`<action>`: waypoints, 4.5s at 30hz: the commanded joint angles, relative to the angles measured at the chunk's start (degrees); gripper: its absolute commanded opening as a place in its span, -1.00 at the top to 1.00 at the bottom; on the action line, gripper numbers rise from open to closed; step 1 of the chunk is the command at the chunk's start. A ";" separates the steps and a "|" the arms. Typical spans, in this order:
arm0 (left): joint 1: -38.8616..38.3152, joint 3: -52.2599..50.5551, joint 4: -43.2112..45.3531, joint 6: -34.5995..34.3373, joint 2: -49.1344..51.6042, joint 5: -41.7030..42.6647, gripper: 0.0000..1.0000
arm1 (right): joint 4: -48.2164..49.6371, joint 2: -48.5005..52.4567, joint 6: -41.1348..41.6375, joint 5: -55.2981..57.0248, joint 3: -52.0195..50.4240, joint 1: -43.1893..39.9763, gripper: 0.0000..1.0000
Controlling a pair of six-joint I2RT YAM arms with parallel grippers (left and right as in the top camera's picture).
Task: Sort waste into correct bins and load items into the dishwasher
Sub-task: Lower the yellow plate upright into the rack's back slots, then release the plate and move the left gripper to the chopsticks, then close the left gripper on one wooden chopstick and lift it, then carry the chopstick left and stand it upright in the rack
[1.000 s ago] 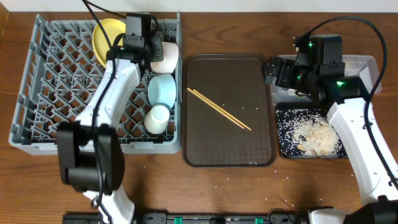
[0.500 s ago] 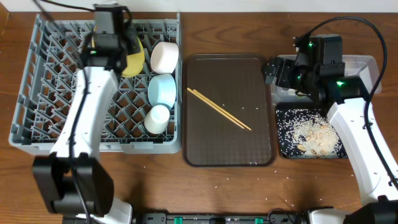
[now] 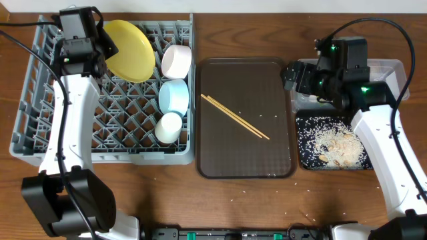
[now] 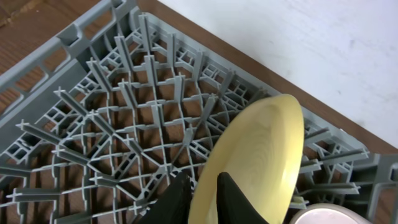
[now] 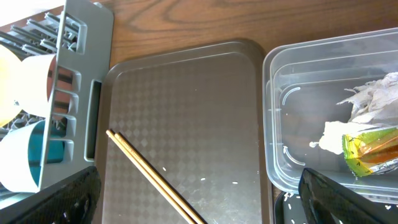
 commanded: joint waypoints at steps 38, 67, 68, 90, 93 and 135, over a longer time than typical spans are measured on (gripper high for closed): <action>-5.95 0.70 2.27 3.52 -3.28 20.48 0.85 | -0.02 -0.11 0.00 0.55 0.68 0.15 -0.99; -42.18 0.68 -7.48 -36.00 18.93 0.22 0.42 | -0.02 -0.11 0.00 0.55 0.68 0.15 -0.99; -42.21 0.68 -7.45 -37.40 19.91 0.87 0.41 | -0.02 -0.11 0.00 0.52 0.68 0.15 -0.99; -42.18 0.35 -6.08 -38.23 24.68 2.34 0.38 | -0.02 -0.11 0.00 0.52 0.68 0.15 -0.98; -42.18 0.35 -6.29 -39.74 25.40 2.36 0.37 | -0.02 -0.11 0.00 0.55 0.68 0.20 -0.99; -46.62 1.77 -8.87 -31.04 21.35 11.93 0.85 | -0.02 -0.11 0.00 0.52 0.68 0.17 -0.99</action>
